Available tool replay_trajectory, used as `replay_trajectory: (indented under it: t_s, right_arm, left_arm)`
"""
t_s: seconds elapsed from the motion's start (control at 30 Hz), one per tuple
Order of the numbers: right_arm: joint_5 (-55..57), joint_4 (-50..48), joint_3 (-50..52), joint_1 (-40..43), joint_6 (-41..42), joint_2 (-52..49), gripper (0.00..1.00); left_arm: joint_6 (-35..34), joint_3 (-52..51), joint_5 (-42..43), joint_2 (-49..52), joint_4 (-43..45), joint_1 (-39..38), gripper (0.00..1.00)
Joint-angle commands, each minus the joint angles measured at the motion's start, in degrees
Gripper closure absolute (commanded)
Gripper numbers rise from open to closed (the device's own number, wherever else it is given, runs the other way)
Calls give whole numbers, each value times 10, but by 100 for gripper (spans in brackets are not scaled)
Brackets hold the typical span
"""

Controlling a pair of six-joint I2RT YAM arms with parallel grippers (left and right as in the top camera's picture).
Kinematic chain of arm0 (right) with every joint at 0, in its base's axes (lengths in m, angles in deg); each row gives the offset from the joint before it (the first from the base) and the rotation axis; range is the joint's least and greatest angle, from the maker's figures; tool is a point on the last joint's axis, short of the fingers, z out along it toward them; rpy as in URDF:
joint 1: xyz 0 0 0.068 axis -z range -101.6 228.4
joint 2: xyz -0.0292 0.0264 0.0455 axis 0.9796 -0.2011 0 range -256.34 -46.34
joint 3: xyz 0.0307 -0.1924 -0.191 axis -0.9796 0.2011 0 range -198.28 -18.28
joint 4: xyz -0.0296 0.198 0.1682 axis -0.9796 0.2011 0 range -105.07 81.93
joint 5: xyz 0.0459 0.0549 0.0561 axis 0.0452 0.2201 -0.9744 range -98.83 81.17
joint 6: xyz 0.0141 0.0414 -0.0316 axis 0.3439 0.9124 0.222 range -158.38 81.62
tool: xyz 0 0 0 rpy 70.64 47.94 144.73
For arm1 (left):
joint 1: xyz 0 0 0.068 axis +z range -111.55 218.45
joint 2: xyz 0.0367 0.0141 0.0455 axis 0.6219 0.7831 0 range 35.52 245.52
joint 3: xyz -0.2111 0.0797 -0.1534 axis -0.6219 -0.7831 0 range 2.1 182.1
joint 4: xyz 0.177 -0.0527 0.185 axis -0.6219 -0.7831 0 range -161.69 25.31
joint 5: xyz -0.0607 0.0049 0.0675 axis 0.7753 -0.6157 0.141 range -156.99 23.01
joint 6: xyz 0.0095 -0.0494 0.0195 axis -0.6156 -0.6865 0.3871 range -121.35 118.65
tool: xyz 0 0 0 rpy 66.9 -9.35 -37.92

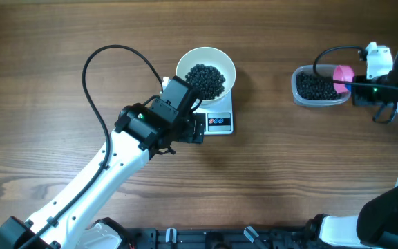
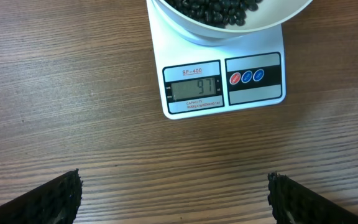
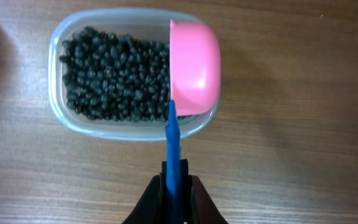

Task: Scoop item into bowl and weigh 150g on scale
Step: 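Return the empty scoop with the right gripper to the bean tub, then scoop beans from the tub with the right gripper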

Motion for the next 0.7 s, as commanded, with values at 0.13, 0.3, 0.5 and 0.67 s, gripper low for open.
replay_trajectory:
  t_s: [0.13,0.3,0.5,0.67]
  right_arm:
    - [-5,-6,-3,-7,19,-35,96]
    - [14,-8,-3,-40,18,-56,96]
    - [27,-4,-3,-68,24,-76,96]
    - [-62,26,-3,-83,5,-76,96]
  left_arm:
    - [-7,-4,-7,-8,2,-1,0]
    - [-7,-4,-7,-8,2,-1,0]
    - [-7,-4,-7,-8,2,-1,0]
    - [-7,-5,-7,-8,2,-1,0]
